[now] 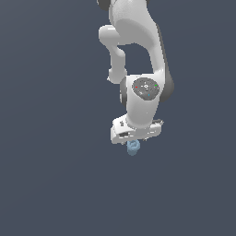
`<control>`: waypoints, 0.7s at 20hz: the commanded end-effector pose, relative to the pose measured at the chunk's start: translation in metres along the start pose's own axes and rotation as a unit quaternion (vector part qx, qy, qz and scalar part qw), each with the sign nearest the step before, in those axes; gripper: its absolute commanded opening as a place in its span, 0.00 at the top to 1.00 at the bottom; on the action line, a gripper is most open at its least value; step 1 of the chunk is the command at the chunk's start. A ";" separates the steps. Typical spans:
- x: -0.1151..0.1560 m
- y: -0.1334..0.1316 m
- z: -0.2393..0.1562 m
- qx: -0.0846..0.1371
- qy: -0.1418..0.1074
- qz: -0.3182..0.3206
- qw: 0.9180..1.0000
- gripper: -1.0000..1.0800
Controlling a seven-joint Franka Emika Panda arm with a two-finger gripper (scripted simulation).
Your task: Pick up the object and move it to a goal position.
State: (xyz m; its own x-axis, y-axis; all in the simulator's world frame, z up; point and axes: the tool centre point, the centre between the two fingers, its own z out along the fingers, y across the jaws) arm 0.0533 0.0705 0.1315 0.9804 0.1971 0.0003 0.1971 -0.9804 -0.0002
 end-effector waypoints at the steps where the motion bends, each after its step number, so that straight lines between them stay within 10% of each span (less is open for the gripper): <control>1: 0.000 0.000 0.007 0.000 0.000 0.000 1.000 0.04; 14: 0.001 -0.001 0.047 0.000 0.000 -0.002 1.000 0.04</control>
State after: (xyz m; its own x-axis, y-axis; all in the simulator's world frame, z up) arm 0.0531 0.0714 0.0840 0.9798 0.2002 -0.0015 0.2002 -0.9798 -0.0002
